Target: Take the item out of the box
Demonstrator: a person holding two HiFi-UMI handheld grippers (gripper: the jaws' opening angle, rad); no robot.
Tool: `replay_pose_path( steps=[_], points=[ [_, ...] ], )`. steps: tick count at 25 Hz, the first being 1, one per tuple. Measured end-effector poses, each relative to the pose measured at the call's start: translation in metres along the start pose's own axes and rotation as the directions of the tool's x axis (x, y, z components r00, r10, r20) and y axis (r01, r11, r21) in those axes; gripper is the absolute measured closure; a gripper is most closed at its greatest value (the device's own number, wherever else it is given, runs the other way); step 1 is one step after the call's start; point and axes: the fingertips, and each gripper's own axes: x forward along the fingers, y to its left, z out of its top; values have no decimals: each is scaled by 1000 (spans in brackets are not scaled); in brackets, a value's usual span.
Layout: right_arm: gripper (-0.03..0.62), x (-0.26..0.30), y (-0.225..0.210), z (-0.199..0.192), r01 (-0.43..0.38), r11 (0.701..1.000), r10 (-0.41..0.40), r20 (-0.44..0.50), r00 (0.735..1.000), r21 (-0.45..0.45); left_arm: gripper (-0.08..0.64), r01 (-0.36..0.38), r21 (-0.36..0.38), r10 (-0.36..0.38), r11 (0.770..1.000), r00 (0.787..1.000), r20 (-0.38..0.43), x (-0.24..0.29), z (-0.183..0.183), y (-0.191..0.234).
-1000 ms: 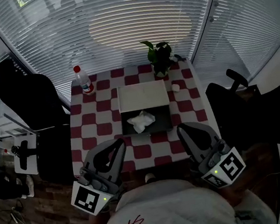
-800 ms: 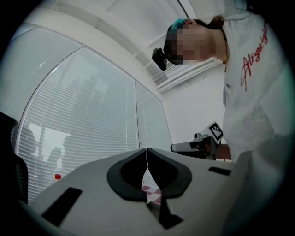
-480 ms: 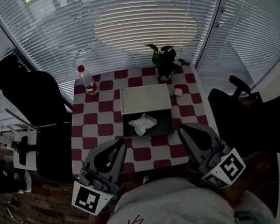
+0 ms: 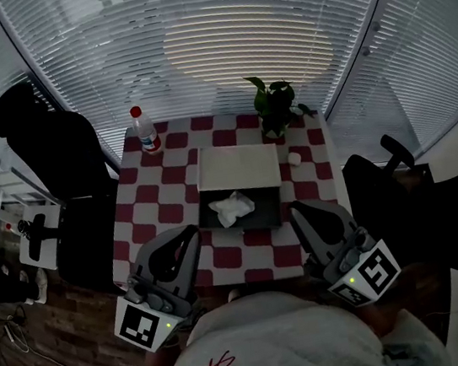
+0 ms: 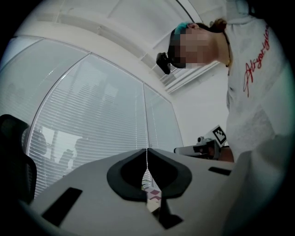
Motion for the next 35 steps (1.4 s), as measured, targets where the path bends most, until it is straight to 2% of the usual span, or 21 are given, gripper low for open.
replay_pose_path(
  steps=[27,29,31,35],
  points=[
    [583,21,-9,-11,-125,992,126,-27,992,21,543,-117,28,118,993,993,-32,-6,-5,1],
    [567,23,-8,-11,-132,991,133,-24,991,24,543,-125,31,126,992,991,-34,-8,-5,1],
    [515,26,-7,-13,-142,989,143,-26,989,29,543,-134,35,135,990,990,-38,-12,-5,2],
    [514,30,-3,-18,-163,986,164,-33,986,38,543,-153,43,155,987,987,-41,-18,-4,3]
  ],
)
